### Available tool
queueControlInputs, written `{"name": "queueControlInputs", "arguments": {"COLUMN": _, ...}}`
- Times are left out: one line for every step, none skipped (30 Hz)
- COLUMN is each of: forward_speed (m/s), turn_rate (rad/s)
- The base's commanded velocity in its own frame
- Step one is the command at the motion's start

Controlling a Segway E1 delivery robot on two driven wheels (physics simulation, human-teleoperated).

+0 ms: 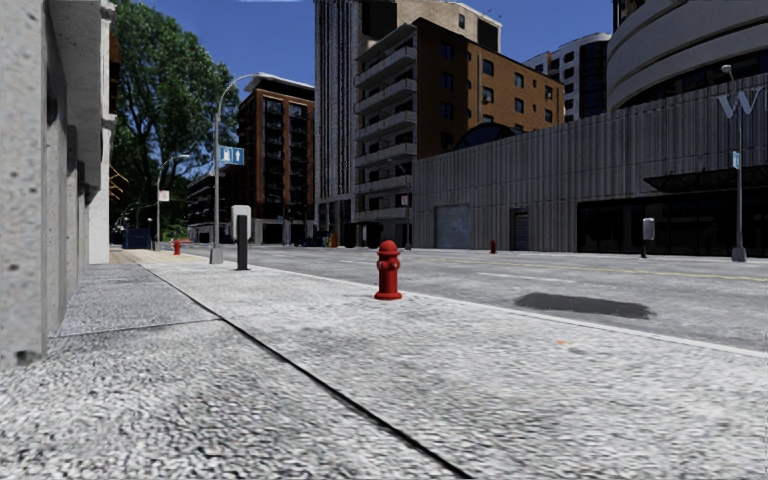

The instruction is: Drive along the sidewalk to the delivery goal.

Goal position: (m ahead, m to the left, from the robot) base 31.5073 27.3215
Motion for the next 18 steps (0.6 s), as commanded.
{"name": "queueControlInputs", "arguments": {"forward_speed": 2.00, "turn_rate": 0.42}}
{"name": "queueControlInputs", "arguments": {"forward_speed": 2.00, "turn_rate": 0.42}}
{"name": "queueControlInputs", "arguments": {"forward_speed": 2.00, "turn_rate": 0.42}}
{"name": "queueControlInputs", "arguments": {"forward_speed": 2.00, "turn_rate": 0.42}}
{"name": "queueControlInputs", "arguments": {"forward_speed": 2.00, "turn_rate": 0.42}}
{"name": "queueControlInputs", "arguments": {"forward_speed": 2.00, "turn_rate": 0.42}}
{"name": "queueControlInputs", "arguments": {"forward_speed": 2.00, "turn_rate": 0.41}}
{"name": "queueControlInputs", "arguments": {"forward_speed": 2.00, "turn_rate": 0.41}}
{"name": "queueControlInputs", "arguments": {"forward_speed": 2.00, "turn_rate": 0.41}}
{"name": "queueControlInputs", "arguments": {"forward_speed": 2.00, "turn_rate": 0.41}}
{"name": "queueControlInputs", "arguments": {"forward_speed": 2.00, "turn_rate": 0.41}}
{"name": "queueControlInputs", "arguments": {"forward_speed": 2.00, "turn_rate": 0.41}}
{"name": "queueControlInputs", "arguments": {"forward_speed": 2.00, "turn_rate": 0.41}}
{"name": "queueControlInputs", "arguments": {"forward_speed": 2.00, "turn_rate": 0.41}}
{"name": "queueControlInputs", "arguments": {"forward_speed": 2.00, "turn_rate": 0.41}}
{"name": "queueControlInputs", "arguments": {"forward_speed": 2.00, "turn_rate": 0.41}}
{"name": "queueControlInputs", "arguments": {"forward_speed": 2.00, "turn_rate": 0.41}}
{"name": "queueControlInputs", "arguments": {"forward_speed": 2.00, "turn_rate": 0.41}}
